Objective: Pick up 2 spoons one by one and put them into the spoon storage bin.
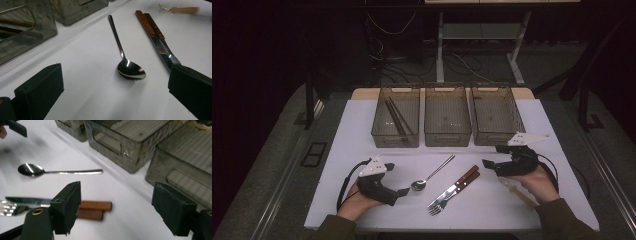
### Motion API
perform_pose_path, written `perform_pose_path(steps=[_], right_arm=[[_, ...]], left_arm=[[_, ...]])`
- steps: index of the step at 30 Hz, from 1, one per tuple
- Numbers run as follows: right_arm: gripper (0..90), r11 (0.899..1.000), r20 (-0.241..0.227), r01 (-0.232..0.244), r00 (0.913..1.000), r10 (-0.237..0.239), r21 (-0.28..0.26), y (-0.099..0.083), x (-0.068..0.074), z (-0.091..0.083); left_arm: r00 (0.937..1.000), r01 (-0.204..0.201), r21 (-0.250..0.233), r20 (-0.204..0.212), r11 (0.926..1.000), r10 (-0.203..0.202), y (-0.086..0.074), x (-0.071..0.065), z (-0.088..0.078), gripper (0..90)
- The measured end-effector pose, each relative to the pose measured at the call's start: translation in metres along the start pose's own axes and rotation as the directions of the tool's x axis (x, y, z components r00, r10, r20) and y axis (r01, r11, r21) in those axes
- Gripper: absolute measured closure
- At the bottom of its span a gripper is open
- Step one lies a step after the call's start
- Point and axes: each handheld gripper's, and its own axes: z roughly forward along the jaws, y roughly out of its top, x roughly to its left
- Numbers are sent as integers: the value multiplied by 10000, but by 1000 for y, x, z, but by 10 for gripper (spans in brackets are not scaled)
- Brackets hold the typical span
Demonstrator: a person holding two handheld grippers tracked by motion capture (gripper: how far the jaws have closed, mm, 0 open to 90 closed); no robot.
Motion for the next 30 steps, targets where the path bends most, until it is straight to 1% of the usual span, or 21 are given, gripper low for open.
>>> perform_pose_path(steps=[3, 10, 13, 15, 17, 20, 22, 24, 26, 28, 30], right_arm=[[236, 10000, 67, 52, 10000, -53, 75, -11, 0, -9], [237, 9995, 164, -191, 9997, 187, 265, -33, 0, -26], [237, 9989, 270, -273, 9993, 262, 389, -42, 1, -32], [242, 9977, 276, -442, 9987, 429, 513, -48, 1, -37], [245, 9970, 359, -468, 9984, 446, 621, -54, 0, -40], [268, 9953, 434, -556, 9977, 523, 788, -63, -2, -45], [323, 9934, 492, -648, 9970, 603, 949, -69, -4, -47], [356, 9905, 461, -740, 9965, 690, 1159, -74, -6, -49], [401, 9875, 532, -769, 9961, 702, 1377, -79, -7, -49], [438, 9850, 525, -858, 9955, 788, 1494, -83, -7, -50], [450, 9836, 656, -706, 9960, 604, 1661, -86, -6, -49]], left_arm=[[10000, 32, -31, -57, 10000, -32, -1, 1, 0, 0], [9999, -65, -38, -121, 10000, 64, -1, 0, -1, 0], [9999, 20, -24, -170, 10000, -21, -2, 0, -2, 0], [9998, -30, 38, -179, 10000, 31, -2, 1, -3, 0], [9998, 54, 12, -168, 10000, -54, -2, 1, -3, 0], [9997, -9, 127, -227, 9999, 12, -2, 0, -2, 0], [9998, -57, 152, -215, 9999, 60, -3, 1, -3, 0], [9997, -46, 159, -225, 9999, 49, -3, 1, -3, 0], [9998, 3, 167, -201, 9999, 0, -2, 1, -3, 0], [9998, 29, 199, -211, 9998, -24, -3, 1, -3, 0], [9998, 36, 187, -217, 9998, -32, -3, 1, -4, 0]])
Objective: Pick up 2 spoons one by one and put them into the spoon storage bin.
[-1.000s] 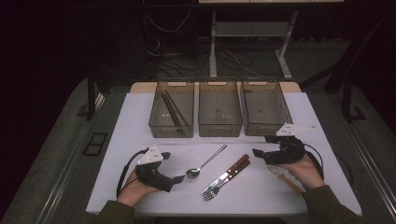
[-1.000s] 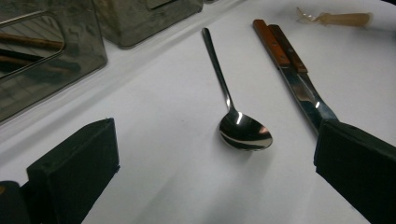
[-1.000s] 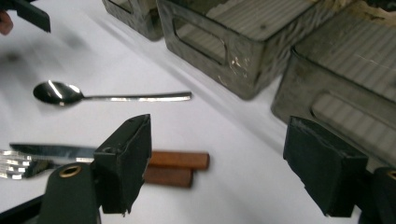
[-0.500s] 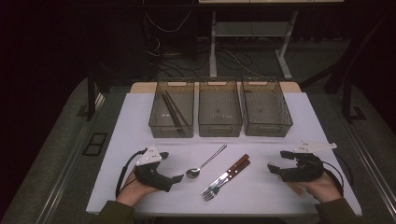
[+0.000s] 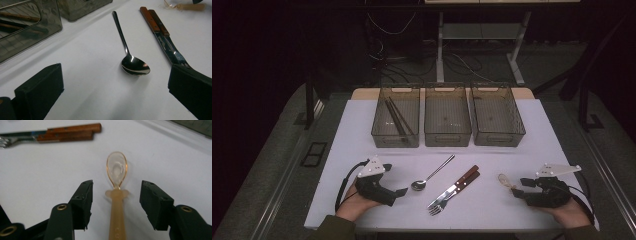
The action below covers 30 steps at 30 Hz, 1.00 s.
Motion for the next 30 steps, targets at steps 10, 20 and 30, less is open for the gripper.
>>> perform_pose_path(steps=[10, 20, 30], right_arm=[[622, 9974, 121, 365, 9992, -373, 616, -6, 0, 9], [664, 9901, 541, 941, 9935, -1001, 1039, -3, 7, 13], [782, 9890, 448, 1056, 9928, -1107, 1039, -4, 6, 13]], left_arm=[[10000, 21, 20, 27, 10000, -21, 0, -1, 1, 0], [9999, -81, 122, 73, 9999, 80, 0, -1, 2, 0], [9999, -86, 212, 103, 9997, 84, 0, -2, 3, 0]])
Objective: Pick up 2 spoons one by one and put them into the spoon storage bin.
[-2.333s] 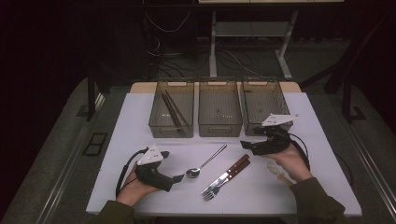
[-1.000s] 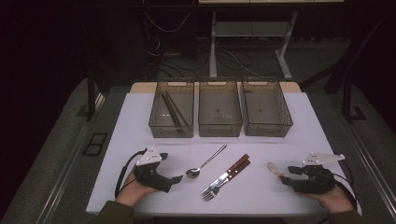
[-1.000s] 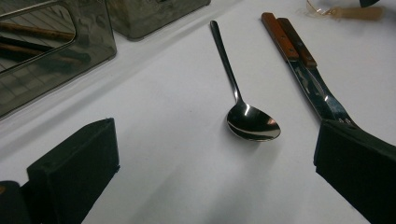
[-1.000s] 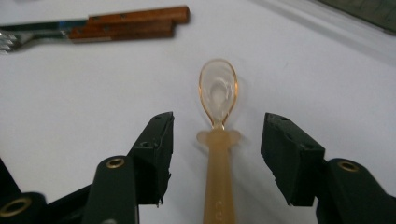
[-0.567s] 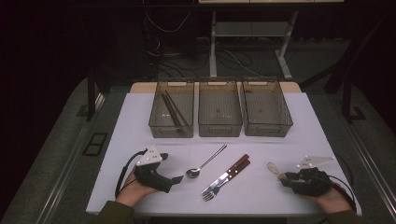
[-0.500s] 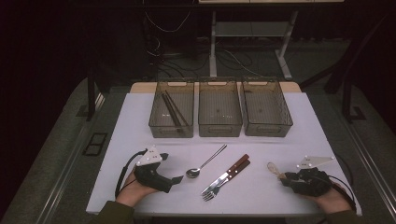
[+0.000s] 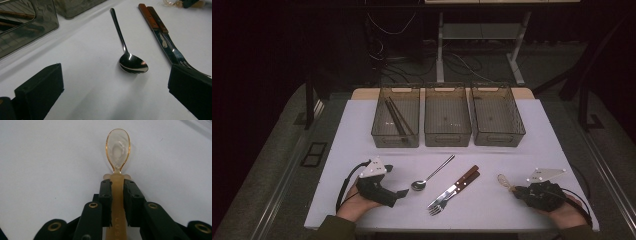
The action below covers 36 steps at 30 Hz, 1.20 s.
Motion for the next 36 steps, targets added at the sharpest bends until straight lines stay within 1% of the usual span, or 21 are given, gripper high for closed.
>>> perform_pose_path(steps=[8, 11, 18, 20, 23, 27, 28, 31, 33, 34, 36], right_arm=[[790, 9997, -205, -250, 9995, 251, 61, 2, -3, -1], [790, 9999, -198, -141, 9997, 142, 19, 3, -4, -1], [790, 9996, -368, -178, 9992, 170, -218, 7, -6, -4], [789, 9991, -430, -149, 9990, 132, -387, 8, -7, -5], [789, 9981, -478, -238, 9986, 211, -576, 11, -8, -7], [789, 9964, -607, -360, 9977, 314, -771, 15, -10, -8], [789, 9959, -673, -442, 9970, 389, -793, 16, -10, -8], [789, 9946, -709, -453, 9967, 388, -931, 21, -11, -8], [789, 9937, -782, -545, 9958, 469, -979, 25, -11, -8], [789, 9927, -804, -531, 9958, 445, -1086, 27, -12, -8], [789, 9909, -845, -567, 9953, 465, -1225, 30, -12, -7]], left_arm=[[10000, -34, 46, 53, 10000, 33, 0, -1, 1, 0], [9999, -71, 69, 84, 10000, 71, 0, -1, 1, 0], [9999, -66, 68, 123, 10000, 66, 0, -1, 1, 0], [9999, -78, 77, 135, 9999, 77, 1, -1, 1, 0], [9998, -71, 62, 169, 10000, 70, 1, -1, 1, 0], [9996, -79, -16, 260, 10000, 79, 1, -2, 1, 0], [9996, -76, -14, 266, 10000, 76, 1, -2, 2, 0], [9995, -104, 56, 292, 9999, 102, 1, -2, 2, 0], [9994, -82, 65, 327, 9999, 80, 0, -2, 2, 0], [9995, -46, 53, 326, 10000, 45, 0, -2, 2, 0], [9992, -140, 59, 383, 9999, 138, 0, -1, 1, 0]])
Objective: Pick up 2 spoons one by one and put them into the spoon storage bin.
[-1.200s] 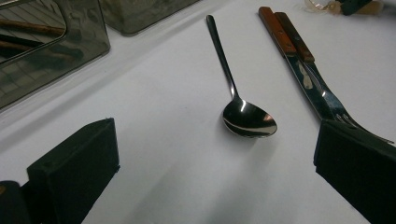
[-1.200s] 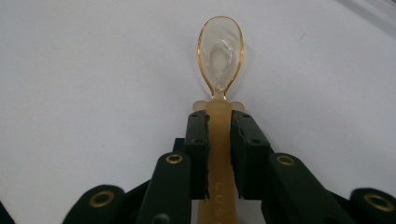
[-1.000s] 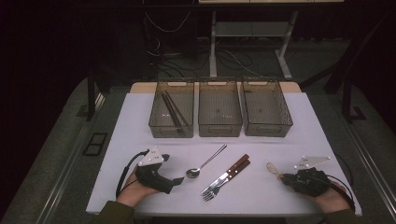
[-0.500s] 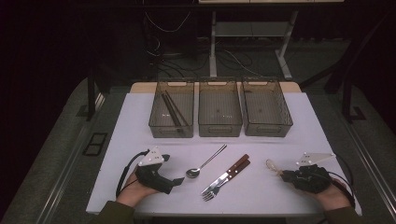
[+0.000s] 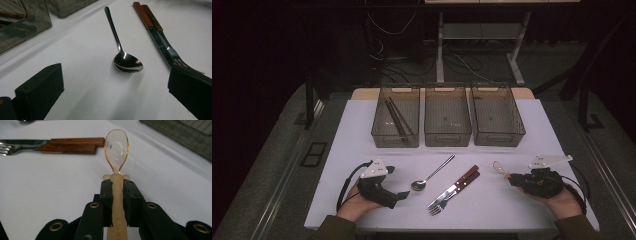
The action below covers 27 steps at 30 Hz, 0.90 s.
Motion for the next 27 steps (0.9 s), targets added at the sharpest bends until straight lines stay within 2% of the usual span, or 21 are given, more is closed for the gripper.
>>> perform_pose_path(steps=[10, 21, 27], right_arm=[[789, 9987, -274, 63, 9996, -77, -507, 17, 0, 4], [789, 9968, -405, 77, 9991, -109, -799, 37, 0, 14], [789, 9959, -438, -21, 9990, -19, -903, 45, -2, 17]], left_arm=[[10000, 97, -2, -20, 10000, -97, 0, -2, 2, 0], [9999, 153, -32, -32, 9999, -153, 0, -1, 2, 0], [9996, 219, -124, -200, 9997, -221, 0, -1, 2, 0]])
